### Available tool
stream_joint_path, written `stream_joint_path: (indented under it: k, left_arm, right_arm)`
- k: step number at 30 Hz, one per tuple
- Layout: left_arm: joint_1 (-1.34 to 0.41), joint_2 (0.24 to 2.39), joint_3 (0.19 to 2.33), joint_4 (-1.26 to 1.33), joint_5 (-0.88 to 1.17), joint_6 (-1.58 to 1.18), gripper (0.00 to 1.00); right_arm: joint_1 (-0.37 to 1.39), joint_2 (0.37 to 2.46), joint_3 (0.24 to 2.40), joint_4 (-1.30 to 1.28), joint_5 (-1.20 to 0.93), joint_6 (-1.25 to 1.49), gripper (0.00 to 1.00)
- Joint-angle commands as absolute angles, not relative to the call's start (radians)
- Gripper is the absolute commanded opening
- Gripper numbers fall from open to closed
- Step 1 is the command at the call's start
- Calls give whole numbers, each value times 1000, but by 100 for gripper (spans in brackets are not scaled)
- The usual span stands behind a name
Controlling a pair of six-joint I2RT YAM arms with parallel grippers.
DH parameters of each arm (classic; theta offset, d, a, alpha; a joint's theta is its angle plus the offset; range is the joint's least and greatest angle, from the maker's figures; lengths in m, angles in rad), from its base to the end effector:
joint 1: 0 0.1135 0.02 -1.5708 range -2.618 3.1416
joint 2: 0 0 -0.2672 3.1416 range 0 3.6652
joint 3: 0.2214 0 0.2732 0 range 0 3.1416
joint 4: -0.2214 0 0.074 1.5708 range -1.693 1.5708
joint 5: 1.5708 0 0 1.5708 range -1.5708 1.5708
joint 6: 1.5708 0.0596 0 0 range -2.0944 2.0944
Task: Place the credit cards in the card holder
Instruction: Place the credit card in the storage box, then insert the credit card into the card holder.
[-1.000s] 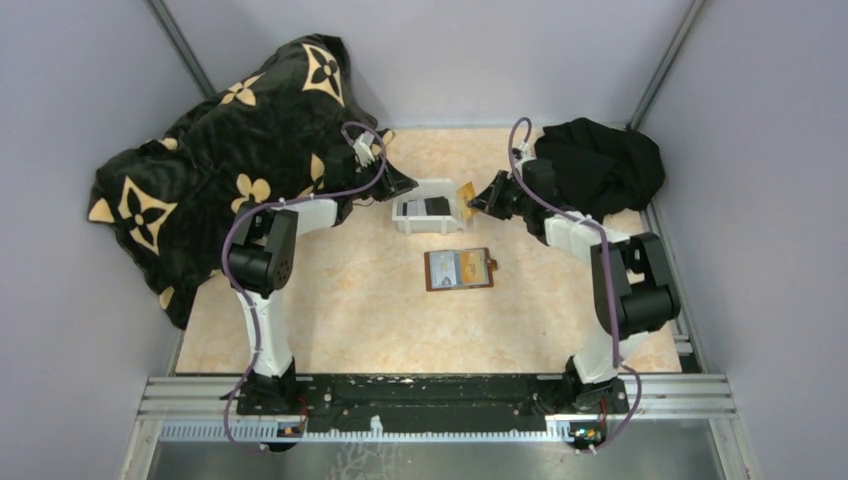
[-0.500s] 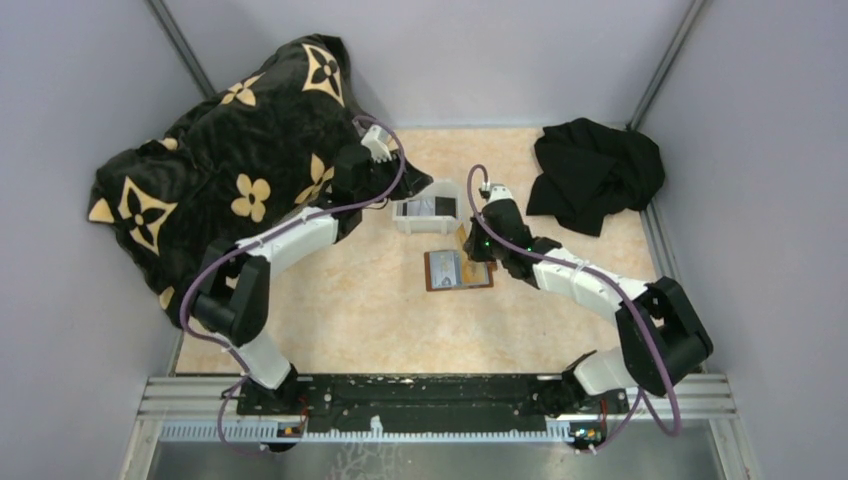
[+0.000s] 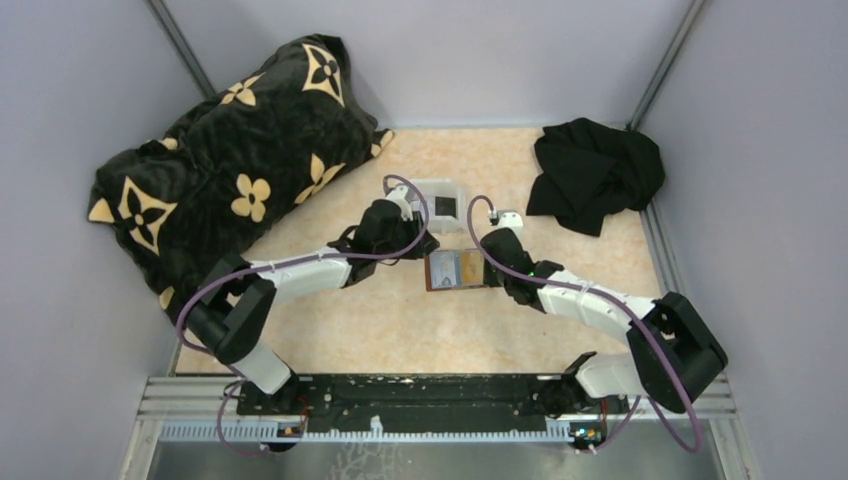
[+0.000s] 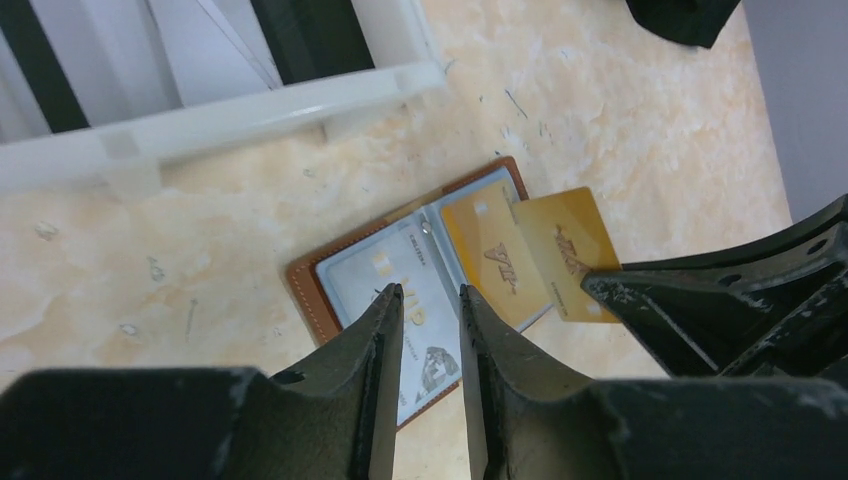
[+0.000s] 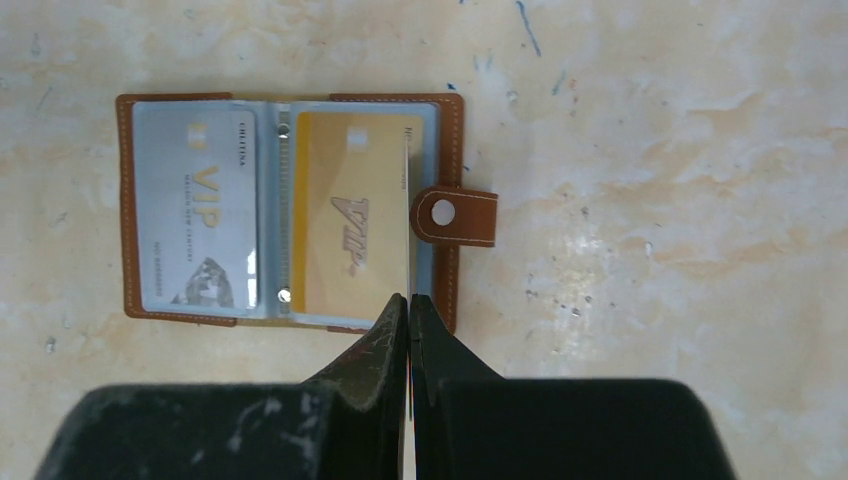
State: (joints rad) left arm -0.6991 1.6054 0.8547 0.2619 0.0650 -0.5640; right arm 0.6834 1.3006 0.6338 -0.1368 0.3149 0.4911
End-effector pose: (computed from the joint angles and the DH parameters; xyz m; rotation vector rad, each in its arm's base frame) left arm 0.2906 -0.2494 0.1799 0.1886 2.1606 -0.8260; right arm 0.2334 0.1662 0.1592 -0.0750 2.3332 0.2130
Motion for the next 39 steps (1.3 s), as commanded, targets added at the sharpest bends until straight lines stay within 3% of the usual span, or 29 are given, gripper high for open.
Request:
stream_joint_path:
  k: [1, 10, 23, 39]
  left_arm:
    - [-743, 1652, 875, 266, 30, -566, 33]
    - [-789, 1750, 912, 213, 6, -579, 31]
    - [-797, 1775, 915, 167, -38, -580, 31]
    - [-798, 1812, 929, 143, -41, -592, 31]
  right_arm:
    - [690, 1228, 625, -143, 417, 495, 0]
    - [690, 1205, 617, -168, 468, 489, 0]
    - [615, 1164, 501, 1, 292, 534, 0]
    - [599, 1112, 475, 52, 280, 537, 0]
